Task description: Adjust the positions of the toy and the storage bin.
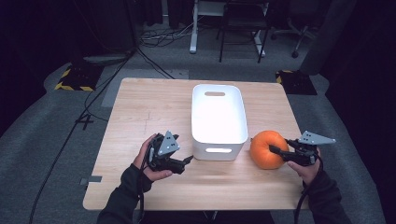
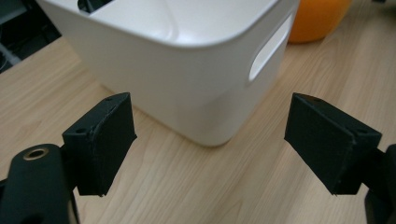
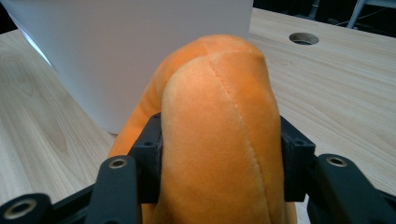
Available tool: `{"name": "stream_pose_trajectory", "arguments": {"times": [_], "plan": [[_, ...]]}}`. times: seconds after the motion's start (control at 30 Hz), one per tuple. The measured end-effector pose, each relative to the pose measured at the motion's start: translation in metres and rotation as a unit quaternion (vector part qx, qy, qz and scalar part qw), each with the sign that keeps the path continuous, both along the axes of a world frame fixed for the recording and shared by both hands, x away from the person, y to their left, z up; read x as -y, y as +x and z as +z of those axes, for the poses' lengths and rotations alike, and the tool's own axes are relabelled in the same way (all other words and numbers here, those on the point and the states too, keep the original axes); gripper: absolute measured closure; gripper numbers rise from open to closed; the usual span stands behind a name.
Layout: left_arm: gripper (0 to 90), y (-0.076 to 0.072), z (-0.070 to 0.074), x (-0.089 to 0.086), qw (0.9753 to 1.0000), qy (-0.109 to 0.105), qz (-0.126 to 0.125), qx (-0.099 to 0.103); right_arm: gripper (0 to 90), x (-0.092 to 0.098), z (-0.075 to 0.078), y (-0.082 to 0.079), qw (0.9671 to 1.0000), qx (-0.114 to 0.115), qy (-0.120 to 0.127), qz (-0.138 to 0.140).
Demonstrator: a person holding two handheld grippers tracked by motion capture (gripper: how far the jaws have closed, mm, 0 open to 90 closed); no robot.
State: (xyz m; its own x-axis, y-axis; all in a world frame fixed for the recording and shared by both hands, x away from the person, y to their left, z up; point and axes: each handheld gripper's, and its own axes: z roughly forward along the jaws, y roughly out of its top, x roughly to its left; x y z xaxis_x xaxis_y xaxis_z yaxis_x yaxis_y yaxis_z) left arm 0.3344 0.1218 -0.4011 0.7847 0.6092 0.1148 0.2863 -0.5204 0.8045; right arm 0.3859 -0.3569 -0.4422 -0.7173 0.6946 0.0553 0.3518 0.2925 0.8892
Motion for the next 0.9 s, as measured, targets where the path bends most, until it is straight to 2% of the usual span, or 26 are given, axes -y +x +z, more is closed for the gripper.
{"name": "stream_pose_trajectory", "arguments": {"times": [0.23, 0.37, 0.57, 0.7, 0.9], "plan": [[17.0, 0.004, -0.029, -0.012, 0.9986, 0.044, 0.021, -0.023, 47.6, 0.000, 0.000, 0.000, 1.0000, -0.001, 0.001, 0.000], [17.3, 0.006, -0.043, -0.019, 0.9976, 0.047, 0.029, -0.042, 47.6, -0.001, 0.000, 0.000, 1.0000, 0.000, 0.000, 0.000], [16.3, 0.009, -0.064, -0.026, 0.9933, 0.081, 0.052, -0.064, 47.6, -0.001, 0.000, 0.000, 1.0000, 0.002, -0.001, 0.000], [16.4, 0.008, -0.073, -0.031, 0.9916, 0.089, 0.057, -0.075, 47.6, -0.001, 0.000, 0.000, 1.0000, 0.002, -0.001, 0.001], [16.4, 0.004, -0.085, -0.040, 0.9899, 0.090, 0.062, -0.091, 47.6, -0.001, 0.000, 0.000, 1.0000, 0.000, 0.001, 0.001]]}}
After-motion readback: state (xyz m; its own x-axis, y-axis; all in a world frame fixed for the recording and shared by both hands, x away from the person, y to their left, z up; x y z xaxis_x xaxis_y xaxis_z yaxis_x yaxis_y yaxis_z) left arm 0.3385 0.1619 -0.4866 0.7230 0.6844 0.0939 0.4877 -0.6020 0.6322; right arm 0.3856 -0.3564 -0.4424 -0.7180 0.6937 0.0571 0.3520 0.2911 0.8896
